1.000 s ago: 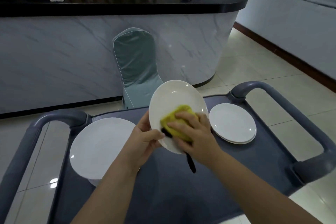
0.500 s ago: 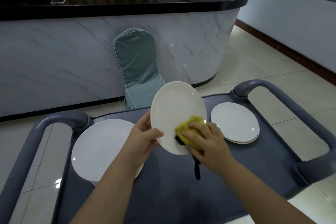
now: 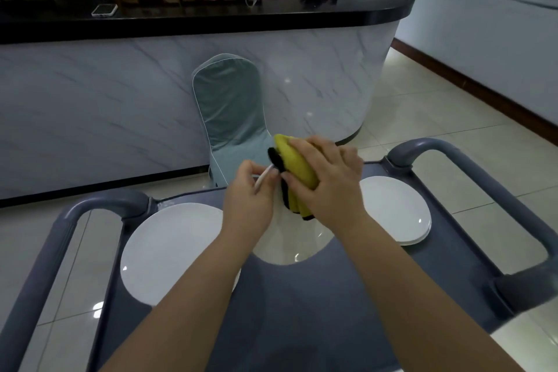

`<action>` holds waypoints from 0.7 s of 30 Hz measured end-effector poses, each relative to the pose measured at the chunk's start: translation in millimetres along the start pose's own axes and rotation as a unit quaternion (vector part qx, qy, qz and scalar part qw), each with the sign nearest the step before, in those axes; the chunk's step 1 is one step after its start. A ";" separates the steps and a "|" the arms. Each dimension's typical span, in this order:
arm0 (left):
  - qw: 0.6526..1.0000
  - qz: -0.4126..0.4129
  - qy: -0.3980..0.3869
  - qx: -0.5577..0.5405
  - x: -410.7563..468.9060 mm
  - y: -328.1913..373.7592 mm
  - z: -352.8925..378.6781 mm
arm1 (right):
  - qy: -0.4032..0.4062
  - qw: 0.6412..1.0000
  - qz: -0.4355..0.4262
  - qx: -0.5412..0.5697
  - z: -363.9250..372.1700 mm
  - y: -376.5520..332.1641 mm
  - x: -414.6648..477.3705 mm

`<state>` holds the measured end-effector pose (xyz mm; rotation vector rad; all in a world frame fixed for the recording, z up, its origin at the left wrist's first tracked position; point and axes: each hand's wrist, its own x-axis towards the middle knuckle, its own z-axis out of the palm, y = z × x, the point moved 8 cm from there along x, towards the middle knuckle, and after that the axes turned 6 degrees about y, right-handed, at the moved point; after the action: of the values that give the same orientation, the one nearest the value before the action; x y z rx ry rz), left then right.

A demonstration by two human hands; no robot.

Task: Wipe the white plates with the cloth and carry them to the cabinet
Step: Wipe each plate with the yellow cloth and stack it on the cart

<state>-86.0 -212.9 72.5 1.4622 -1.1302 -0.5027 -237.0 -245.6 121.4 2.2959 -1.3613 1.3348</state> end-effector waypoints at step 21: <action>0.960 0.198 -0.056 0.191 -20.0 26.4 4.3 | -0.097 0.990 -0.033 0.095 -8.7 8.8 -25.5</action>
<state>-107.8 -194.7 90.1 1.4887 -1.6324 -0.0854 -253.9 -230.1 104.8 2.6328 -1.2449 1.3007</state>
